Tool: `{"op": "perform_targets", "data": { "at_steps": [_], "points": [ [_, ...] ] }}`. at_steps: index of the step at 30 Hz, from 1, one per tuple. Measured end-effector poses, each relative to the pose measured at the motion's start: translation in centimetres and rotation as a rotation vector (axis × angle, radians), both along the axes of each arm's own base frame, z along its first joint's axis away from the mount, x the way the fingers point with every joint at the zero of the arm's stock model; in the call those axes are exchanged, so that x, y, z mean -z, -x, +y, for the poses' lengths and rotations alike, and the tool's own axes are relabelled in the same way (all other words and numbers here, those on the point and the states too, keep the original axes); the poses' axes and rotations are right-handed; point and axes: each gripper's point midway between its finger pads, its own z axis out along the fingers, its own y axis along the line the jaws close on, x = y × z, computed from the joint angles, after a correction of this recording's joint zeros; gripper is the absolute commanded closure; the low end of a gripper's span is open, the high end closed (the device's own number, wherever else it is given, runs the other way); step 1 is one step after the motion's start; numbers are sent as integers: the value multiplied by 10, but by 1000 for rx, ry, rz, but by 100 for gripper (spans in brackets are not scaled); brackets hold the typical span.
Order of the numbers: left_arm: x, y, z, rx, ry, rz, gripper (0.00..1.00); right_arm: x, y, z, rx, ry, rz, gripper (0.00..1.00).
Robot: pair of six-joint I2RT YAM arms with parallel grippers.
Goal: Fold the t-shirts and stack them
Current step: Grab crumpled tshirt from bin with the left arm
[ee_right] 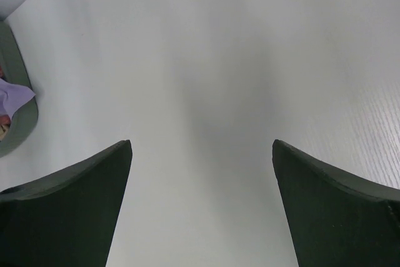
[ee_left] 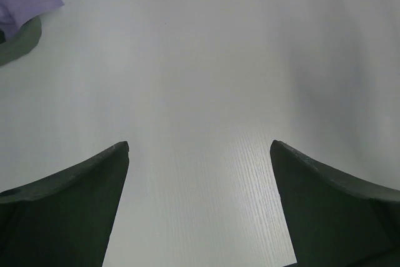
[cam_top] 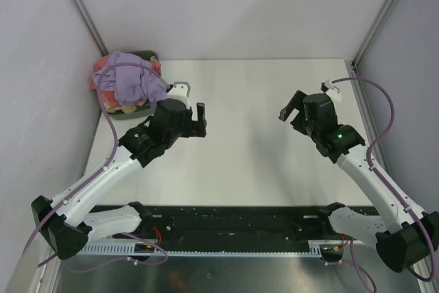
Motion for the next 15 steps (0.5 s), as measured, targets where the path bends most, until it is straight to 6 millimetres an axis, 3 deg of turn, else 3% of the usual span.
{"op": "perform_targets", "data": {
  "at_steps": [7, 11, 15],
  "points": [
    [-12, -11, 3, -33, 9, -11, 1, -3, 6, 10, -54, 19, -11, 1],
    [-35, -54, 24, -162, 50, -40, 1, -3, 10, 19, -96, 27, -11, 1],
    [-46, -112, 68, -341, 71, -57, 1, -2, 12, 24, -119, 21, -7, 1]
  ]
}}
